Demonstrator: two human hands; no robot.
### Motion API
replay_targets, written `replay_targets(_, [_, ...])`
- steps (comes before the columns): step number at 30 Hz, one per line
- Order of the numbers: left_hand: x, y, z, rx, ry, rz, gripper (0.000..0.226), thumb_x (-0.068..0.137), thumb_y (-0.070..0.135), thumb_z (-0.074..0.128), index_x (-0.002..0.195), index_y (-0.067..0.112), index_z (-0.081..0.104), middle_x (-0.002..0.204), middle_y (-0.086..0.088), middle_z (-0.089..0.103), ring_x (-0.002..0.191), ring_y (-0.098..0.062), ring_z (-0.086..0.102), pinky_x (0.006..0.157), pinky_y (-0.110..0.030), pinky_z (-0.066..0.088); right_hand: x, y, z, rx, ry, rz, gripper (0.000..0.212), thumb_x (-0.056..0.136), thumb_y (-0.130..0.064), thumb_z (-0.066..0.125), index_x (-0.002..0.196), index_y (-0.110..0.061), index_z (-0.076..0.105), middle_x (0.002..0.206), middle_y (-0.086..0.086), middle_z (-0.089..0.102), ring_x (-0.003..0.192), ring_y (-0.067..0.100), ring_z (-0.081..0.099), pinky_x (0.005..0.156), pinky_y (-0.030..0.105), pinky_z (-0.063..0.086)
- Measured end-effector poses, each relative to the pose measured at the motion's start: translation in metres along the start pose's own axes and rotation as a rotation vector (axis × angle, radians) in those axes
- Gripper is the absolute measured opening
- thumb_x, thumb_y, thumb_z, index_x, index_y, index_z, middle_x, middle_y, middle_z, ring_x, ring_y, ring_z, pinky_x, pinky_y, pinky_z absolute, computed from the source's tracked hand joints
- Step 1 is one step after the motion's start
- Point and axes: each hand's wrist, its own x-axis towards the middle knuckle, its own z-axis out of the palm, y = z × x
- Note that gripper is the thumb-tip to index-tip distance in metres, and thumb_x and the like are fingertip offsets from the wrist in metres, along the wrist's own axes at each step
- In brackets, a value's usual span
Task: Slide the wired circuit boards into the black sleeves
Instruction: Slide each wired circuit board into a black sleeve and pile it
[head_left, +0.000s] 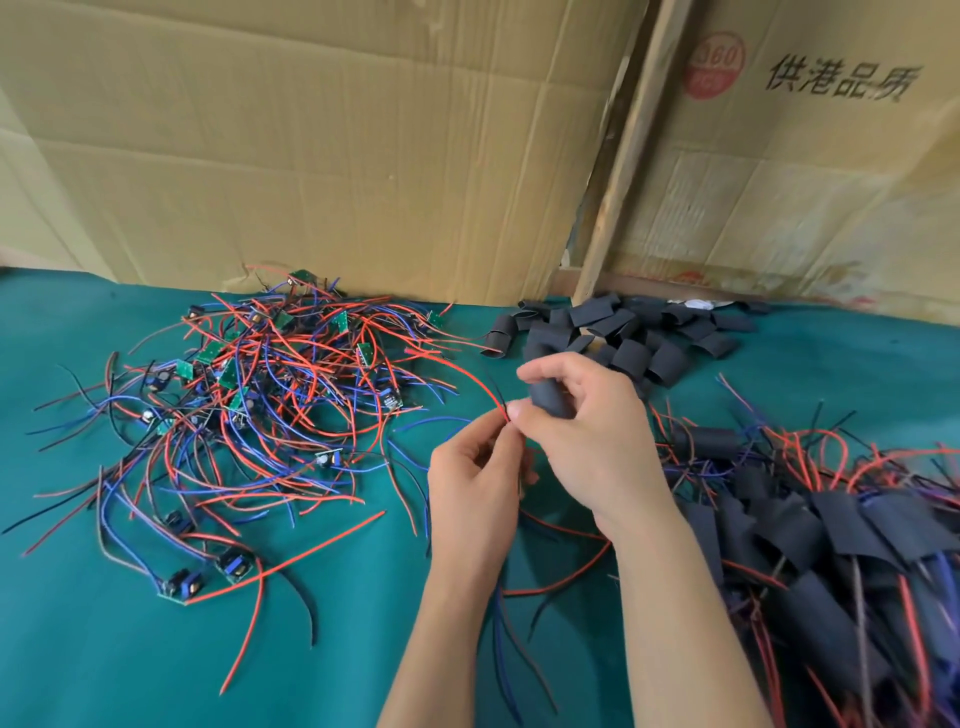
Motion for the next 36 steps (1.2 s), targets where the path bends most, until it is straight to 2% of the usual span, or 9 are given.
replay_targets(3, [-0.001,0.002,0.000,-0.036,-0.029,-0.005,0.026,0.099,0.007,0.053,0.083,0.010,0.073,0.055,0.012,0.054,0.049,-0.004,0.040,0.048,-0.014,0.033,-0.001,-0.001,0.004,-0.042,0.058,-0.025,0.016,0.086,-0.018,0.073,0.095,-0.025,0.062,0.090,-0.007,0.072,0.087,0.013,0.067,0.081,0.038,0.056])
replay_targets(8, [-0.003,0.007,-0.001,-0.082,-0.101,-0.010,0.034,0.102,0.011,0.051,0.070,0.011,0.062,0.058,-0.001,0.039,0.058,-0.019,0.027,0.049,-0.030,0.021,-0.004,-0.003,0.013,0.039,0.063,-0.072,0.023,0.094,-0.016,0.068,0.092,-0.024,0.046,0.098,-0.016,0.070,0.088,-0.012,0.061,0.073,0.007,0.043])
replay_targets(13, [-0.002,0.002,-0.003,-0.037,-0.150,0.019,0.025,0.101,0.009,0.053,0.081,0.007,0.068,0.056,0.011,0.045,0.052,-0.006,0.033,0.047,-0.016,0.028,-0.004,0.000,0.011,0.063,0.024,-0.083,0.025,0.095,-0.017,0.068,0.087,-0.023,0.045,0.100,-0.013,0.075,0.101,0.004,0.069,0.093,0.037,0.053])
replay_targets(16, [0.000,-0.002,-0.004,-0.025,-0.147,0.001,0.021,0.101,0.009,0.054,0.088,0.000,0.069,0.060,0.002,0.046,0.053,-0.009,0.034,0.049,-0.021,0.027,-0.005,0.000,0.012,0.036,0.004,-0.101,0.028,0.095,-0.016,0.066,0.084,-0.028,0.044,0.097,-0.020,0.075,0.100,-0.001,0.068,0.088,0.045,0.056])
replay_targets(21, [0.003,-0.003,-0.006,-0.101,-0.062,-0.055,0.024,0.101,0.005,0.053,0.092,0.009,0.075,0.056,0.005,0.048,0.049,-0.007,0.037,0.046,-0.017,0.030,-0.003,-0.001,0.004,0.177,-0.059,0.023,0.024,0.092,-0.026,0.073,0.109,-0.032,0.058,0.107,-0.015,0.074,0.094,0.004,0.071,0.092,0.041,0.055])
replay_targets(24, [0.003,-0.002,-0.006,-0.228,-0.023,-0.125,0.027,0.102,0.003,0.051,0.095,0.010,0.077,0.056,0.002,0.049,0.046,-0.006,0.038,0.043,-0.013,0.031,0.001,0.003,-0.020,0.385,-0.255,0.134,0.032,0.083,-0.030,0.079,0.113,-0.021,0.073,0.106,-0.003,0.079,0.101,0.008,0.073,0.093,0.036,0.056])
replay_targets(27, [0.004,0.001,-0.008,-0.301,-0.057,-0.157,0.028,0.101,0.003,0.050,0.093,0.007,0.077,0.057,0.000,0.047,0.045,-0.006,0.035,0.042,-0.016,0.025,-0.002,0.009,-0.036,0.357,-0.452,0.075,0.034,0.080,-0.030,0.076,0.113,-0.024,0.078,0.111,0.001,0.078,0.101,0.011,0.071,0.079,0.023,0.055])
replay_targets(32, [0.002,0.005,-0.009,-0.291,-0.113,-0.166,0.028,0.099,0.003,0.051,0.087,0.007,0.075,0.052,-0.002,0.040,0.043,-0.010,0.028,0.043,-0.021,0.019,-0.002,0.011,-0.036,0.356,-0.427,0.103,0.047,0.069,-0.032,0.087,0.114,-0.021,0.078,0.110,0.005,0.077,0.089,0.015,0.065,0.067,0.025,0.048])
replay_targets(36, [0.003,0.004,-0.008,-0.313,-0.105,-0.157,0.024,0.099,0.004,0.051,0.088,-0.001,0.071,0.051,-0.004,0.037,0.041,-0.010,0.027,0.040,-0.017,0.024,-0.003,0.007,-0.033,0.344,-0.428,0.086,0.042,0.064,-0.030,0.091,0.104,-0.022,0.080,0.103,0.008,0.078,0.080,0.014,0.064,0.068,0.026,0.048])
